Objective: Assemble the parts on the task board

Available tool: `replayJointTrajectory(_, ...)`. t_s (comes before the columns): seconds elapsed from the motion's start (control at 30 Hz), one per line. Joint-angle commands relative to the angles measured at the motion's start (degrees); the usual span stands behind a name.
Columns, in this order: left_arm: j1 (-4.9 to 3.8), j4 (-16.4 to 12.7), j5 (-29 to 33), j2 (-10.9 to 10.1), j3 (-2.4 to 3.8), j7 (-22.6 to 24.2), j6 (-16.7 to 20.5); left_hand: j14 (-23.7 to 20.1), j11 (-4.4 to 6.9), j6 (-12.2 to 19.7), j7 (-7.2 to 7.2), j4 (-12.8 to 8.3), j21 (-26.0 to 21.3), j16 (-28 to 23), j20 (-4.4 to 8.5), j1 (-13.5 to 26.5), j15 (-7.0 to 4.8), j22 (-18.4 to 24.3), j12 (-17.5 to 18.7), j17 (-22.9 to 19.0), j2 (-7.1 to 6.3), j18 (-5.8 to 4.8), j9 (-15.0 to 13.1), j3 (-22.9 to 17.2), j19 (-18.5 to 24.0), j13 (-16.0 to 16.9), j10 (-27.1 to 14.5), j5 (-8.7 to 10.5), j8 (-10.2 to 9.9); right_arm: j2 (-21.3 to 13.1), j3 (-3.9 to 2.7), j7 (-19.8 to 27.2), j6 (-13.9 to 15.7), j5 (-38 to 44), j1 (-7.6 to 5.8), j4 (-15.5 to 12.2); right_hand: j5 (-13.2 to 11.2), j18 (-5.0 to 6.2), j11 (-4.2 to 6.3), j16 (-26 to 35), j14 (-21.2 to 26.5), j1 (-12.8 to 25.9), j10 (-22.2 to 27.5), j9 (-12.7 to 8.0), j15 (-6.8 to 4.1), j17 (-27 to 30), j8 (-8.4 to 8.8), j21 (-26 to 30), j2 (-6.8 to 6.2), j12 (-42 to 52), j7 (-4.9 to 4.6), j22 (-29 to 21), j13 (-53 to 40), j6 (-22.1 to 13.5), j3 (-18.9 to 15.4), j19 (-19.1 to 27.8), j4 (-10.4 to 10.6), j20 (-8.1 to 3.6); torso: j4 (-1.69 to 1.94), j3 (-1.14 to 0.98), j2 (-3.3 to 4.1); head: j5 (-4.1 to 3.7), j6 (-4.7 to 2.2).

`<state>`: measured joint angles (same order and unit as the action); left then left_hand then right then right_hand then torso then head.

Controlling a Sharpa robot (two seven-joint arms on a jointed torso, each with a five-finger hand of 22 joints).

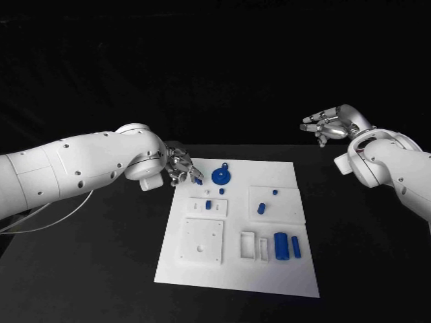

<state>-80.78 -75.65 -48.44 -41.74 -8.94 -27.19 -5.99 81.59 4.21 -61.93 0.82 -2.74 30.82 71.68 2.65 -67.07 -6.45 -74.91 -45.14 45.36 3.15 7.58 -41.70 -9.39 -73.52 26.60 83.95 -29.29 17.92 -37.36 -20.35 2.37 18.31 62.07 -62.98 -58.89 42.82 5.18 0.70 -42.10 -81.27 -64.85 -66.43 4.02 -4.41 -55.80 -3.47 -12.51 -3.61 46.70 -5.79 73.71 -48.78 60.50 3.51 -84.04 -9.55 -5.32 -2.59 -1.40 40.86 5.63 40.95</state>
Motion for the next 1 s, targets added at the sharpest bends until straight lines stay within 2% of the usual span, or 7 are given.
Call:
replayJointTrajectory(0.03,-0.13,-2.85,-7.42,-0.9,-0.17,-0.01,1.02,0.4,0.51,-1.83,-1.31,-5.91,0.36,-0.11,-0.32,-0.27,-0.05,-0.96,-0.26,0.02,-0.35,0.4,0.07,-5.64,0.04,-0.07,2.62,-0.22,-0.23,-0.28,-0.02,0.48,-0.48,-0.06,0.28,-0.58,-0.02,0.88,-0.13,0.13,0.07,-0.06,0.23,-0.07,0.23,-0.01,-0.13,0.05,-0.61,0.05,0.04,0.0,0.04,-0.4,0.06,-1.96,0.24,0.11,0.09,0.0,-0.15,0.21,0.17)
replayJointTrajectory(0.27,-0.13,-7.21,-13.17,-2.57,-1.42,-0.07,0.71,0.5,0.49,-2.18,-1.28,-5.61,0.55,-0.08,-0.8,-0.66,0.0,-0.99,-0.56,0.17,-0.58,0.79,0.38,-5.55,0.04,-0.78,2.6,-0.28,-0.48,-0.63,-0.02,0.48,-0.37,-0.07,0.82,-1.18,0.12,0.88,-0.12,0.14,0.06,-0.09,0.22,-0.07,0.22,0.01,-0.12,0.02,-0.62,0.06,0.05,-0.03,0.03,-0.38,-0.03,-1.99,0.4,0.1,0.09,0.07,-0.14,0.52,0.38)
replayJointTrajectory(0.33,-0.13,-7.98,-14.24,-2.95,-1.76,-0.18,0.95,0.54,0.52,-2.24,-1.32,-5.65,0.57,-0.05,-0.84,-0.77,0.01,-0.97,-0.61,0.21,-0.64,0.87,0.38,-5.57,0.05,-0.89,2.61,-0.44,-0.47,-0.7,-0.02,0.49,-0.34,-0.07,0.93,-1.29,0.12,0.88,-0.12,0.14,0.06,-0.09,0.22,-0.07,0.22,0.01,-0.12,0.02,-0.62,0.06,0.05,-0.03,0.03,-0.38,-0.03,-1.99,0.4,0.1,0.05,0.01,-0.05,0.55,0.33)
replayJointTrajectory(0.57,-0.08,-9.63,-15.93,-3.85,-3.59,-0.65,2.71,0.62,0.56,-2.37,-1.35,-5.64,0.66,-0.06,-1.04,-0.82,-0.02,-0.96,-0.7,0.24,-0.77,1.11,0.38,-5.62,0.03,-1.26,2.61,-0.66,-0.47,-0.8,-0.03,0.5,-0.3,-0.07,1.21,-1.39,0.12,0.88,-0.12,0.14,0.06,-0.09,0.22,-0.07,0.22,0.01,-0.12,0.02,-0.62,0.06,0.05,-0.03,0.03,-0.38,-0.03,-1.99,0.4,0.1,0.04,0.03,0.02,0.75,0.45)
replayJointTrajectory(0.77,0.33,-10.08,-16.79,-3.49,-4.28,-1.58,3.98,0.7,0.61,-2.44,-1.37,-5.63,0.75,-0.05,-1.18,-0.84,-0.07,-0.96,-0.82,0.29,-0.81,1.31,0.37,-5.69,-0.03,-1.52,2.62,-0.76,-0.48,-0.81,-0.03,0.51,-0.31,-0.07,1.31,-1.42,0.12,0.88,-0.12,0.14,0.06,-0.09,0.22,-0.07,0.22,0.01,-0.12,0.02,-0.62,0.06,0.05,-0.03,0.03,-0.38,-0.03,-1.99,0.4,0.1,-0.01,-0.01,0.1,0.71,0.56)
replayJointTrajectory(1.0,0.66,-10.93,-16.79,-3.29,-4.53,-1.85,4.19,0.75,0.62,-2.45,-1.38,-5.64,0.79,-0.05,-1.21,-0.84,-0.08,-0.96,-0.86,0.3,-0.82,1.38,0.38,-5.73,-0.08,-1.63,2.62,-0.85,-0.51,-0.82,-0.03,0.51,-0.34,-0.07,1.35,-1.39,0.12,0.88,-0.12,0.14,0.06,-0.09,0.22,-0.07,0.22,0.01,-0.12,0.02,-0.62,0.06,0.05,-0.03,0.03,-0.38,-0.03,-1.99,0.4,0.1,0.01,-0.11,0.05,0.77,0.82)
